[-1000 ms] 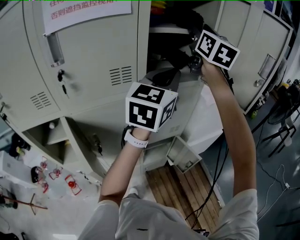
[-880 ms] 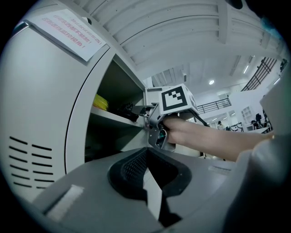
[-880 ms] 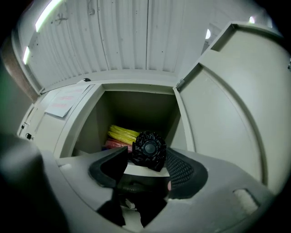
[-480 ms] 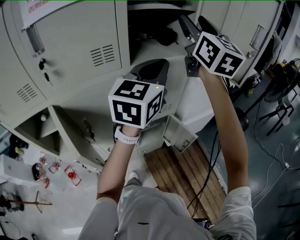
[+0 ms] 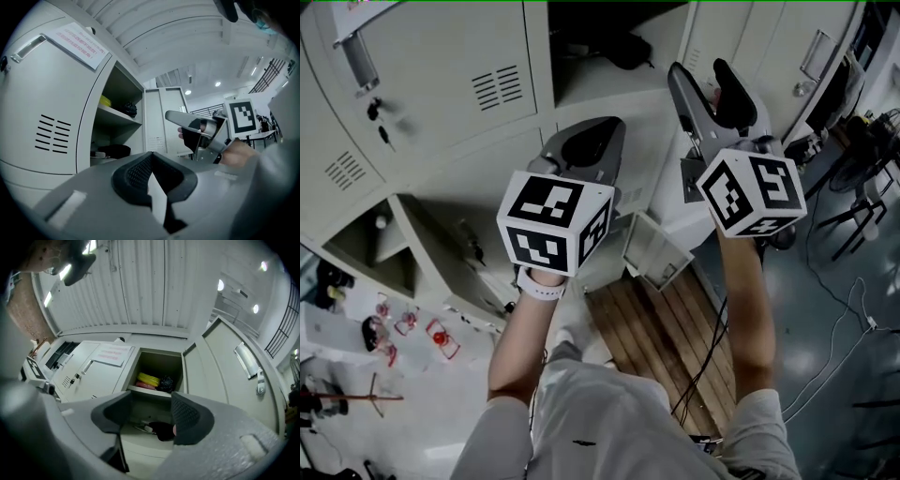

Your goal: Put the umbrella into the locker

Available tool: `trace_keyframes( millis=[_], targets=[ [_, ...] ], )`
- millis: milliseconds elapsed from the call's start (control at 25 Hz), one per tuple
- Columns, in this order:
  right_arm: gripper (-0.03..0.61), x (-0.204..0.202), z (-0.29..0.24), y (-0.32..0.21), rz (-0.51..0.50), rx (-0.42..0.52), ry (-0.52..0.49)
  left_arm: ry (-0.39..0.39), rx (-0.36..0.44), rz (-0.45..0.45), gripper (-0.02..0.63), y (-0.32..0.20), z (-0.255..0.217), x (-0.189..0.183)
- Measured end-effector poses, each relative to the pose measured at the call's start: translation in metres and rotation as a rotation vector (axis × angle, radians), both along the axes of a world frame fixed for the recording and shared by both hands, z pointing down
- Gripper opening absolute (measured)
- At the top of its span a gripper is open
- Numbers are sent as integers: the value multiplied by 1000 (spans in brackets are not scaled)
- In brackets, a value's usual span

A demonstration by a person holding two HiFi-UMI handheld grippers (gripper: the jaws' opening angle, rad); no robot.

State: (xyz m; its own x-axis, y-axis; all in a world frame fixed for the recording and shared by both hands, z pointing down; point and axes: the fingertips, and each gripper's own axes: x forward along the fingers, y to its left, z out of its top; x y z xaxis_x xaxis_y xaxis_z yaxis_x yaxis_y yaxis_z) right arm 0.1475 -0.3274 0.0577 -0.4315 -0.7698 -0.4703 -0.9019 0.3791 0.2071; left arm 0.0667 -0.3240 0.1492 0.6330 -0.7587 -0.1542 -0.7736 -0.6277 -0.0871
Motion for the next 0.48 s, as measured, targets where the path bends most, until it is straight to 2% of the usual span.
trace_keyframes(
  millis=[160, 480],
  targets=[
    [252, -7, 17, 36, -22, 26, 35, 10, 18, 8, 18, 9, 6, -5],
    [252, -3, 52, 78, 7, -14, 76, 30, 61, 1, 18, 37, 20, -13]
  ],
)
